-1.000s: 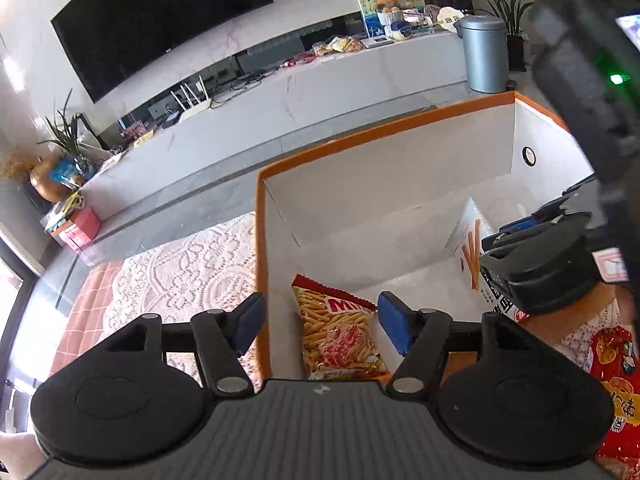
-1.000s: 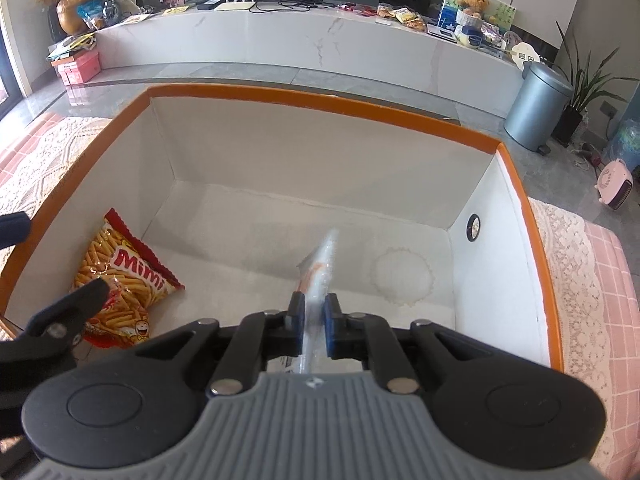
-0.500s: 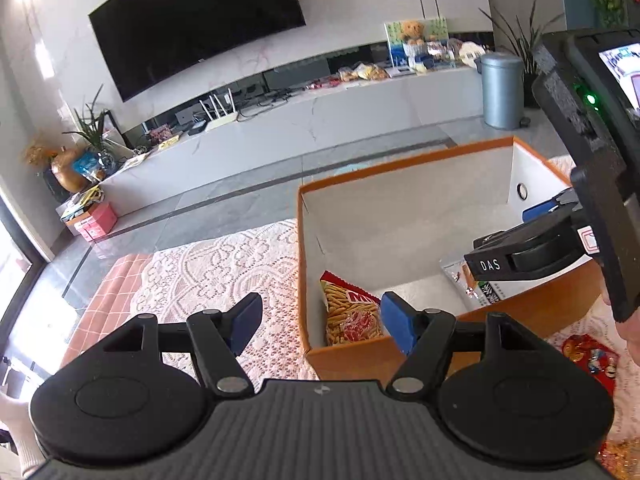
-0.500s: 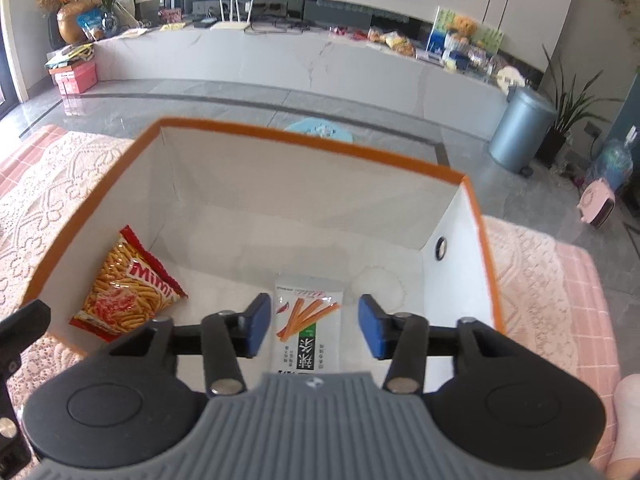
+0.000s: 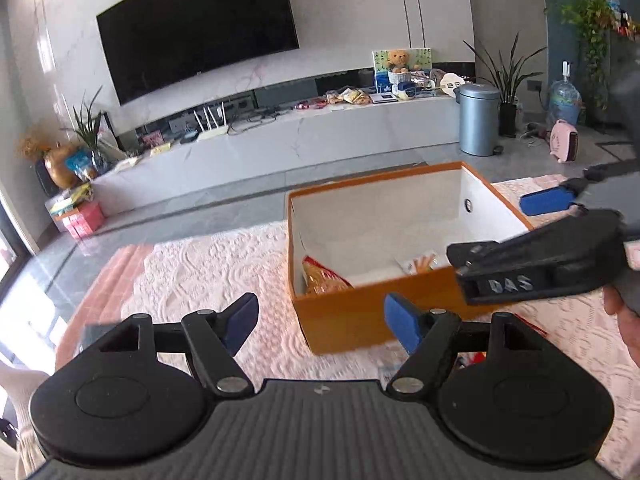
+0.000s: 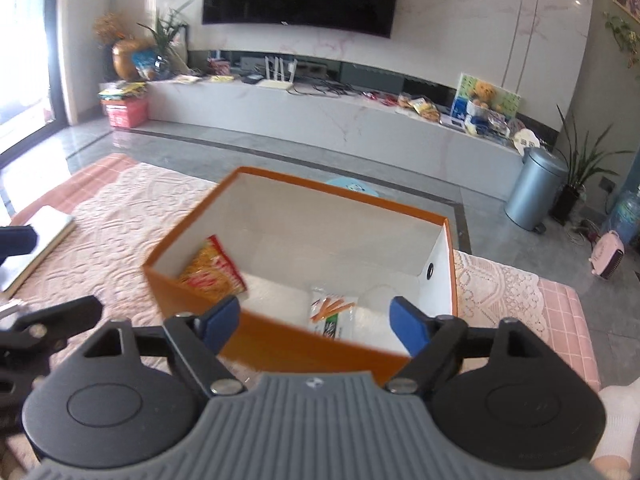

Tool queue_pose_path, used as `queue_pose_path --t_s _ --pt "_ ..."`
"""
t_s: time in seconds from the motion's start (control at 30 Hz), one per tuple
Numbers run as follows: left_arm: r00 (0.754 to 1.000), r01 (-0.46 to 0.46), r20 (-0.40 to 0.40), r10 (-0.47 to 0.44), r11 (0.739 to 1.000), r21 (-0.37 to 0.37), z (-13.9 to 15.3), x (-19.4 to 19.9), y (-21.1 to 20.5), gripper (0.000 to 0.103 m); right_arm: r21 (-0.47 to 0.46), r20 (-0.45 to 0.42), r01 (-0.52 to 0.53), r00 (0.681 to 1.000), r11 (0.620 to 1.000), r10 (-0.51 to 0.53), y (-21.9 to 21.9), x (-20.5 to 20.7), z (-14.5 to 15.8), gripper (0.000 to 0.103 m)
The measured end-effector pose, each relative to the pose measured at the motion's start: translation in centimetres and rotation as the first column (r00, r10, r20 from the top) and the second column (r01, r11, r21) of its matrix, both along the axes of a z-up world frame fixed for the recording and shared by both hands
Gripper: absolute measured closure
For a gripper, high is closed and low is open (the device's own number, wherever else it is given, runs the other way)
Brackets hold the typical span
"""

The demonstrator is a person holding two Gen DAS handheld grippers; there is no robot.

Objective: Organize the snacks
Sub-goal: 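Withdraw both tools from the box back toward the snack pile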

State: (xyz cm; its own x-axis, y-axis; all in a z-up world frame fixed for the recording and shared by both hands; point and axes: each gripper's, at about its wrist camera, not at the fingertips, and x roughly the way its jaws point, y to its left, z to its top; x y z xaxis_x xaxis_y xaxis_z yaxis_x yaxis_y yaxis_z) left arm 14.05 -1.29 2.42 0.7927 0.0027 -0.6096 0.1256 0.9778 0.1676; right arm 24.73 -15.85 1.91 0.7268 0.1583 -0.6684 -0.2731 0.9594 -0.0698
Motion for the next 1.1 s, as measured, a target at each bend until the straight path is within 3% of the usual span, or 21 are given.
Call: queue_pose_path --t_s 0.3,0.43,0.63,0.8,1.1 --pt "1.0 0.0 -0.03 -0.003 0.997 -0.072 -1.3 -4.0 1.4 0.018 0.006 0.081 -0.039 0.996 0.999 0.038 -1.4 -10.0 0.2 0.008" --pt "0.998 0.02 -0.051 -0.024 0.997 -0.075 -2.1 -5.3 2.1 0.018 0.053 0.069 -0.015 0.998 0.998 0.011 -2.0 -13.3 -0.8 0.006" --pt "0.991 0.022 -0.127 -0.035 0.994 -0.105 -3.9 -6.4 3.3 0.018 0.132 0.005 0.07 0.997 0.989 -0.071 -3.0 -16.0 -3.1 0.005" --pt "0.986 0.005 -0.163 -0.027 0.991 -0.133 -5.3 -7.1 4.0 0.018 0.129 -0.034 0.094 0.995 0.987 -0.09 -3.0 -17.4 -5.3 0.005" --pt "0.99 -0.01 -0.143 -0.02 0.979 -0.206 -6.0 -7.5 5.4 0.018 0.113 -0.109 0.132 0.987 0.985 -0.12 -2.9 -17.0 -8.2 0.005"
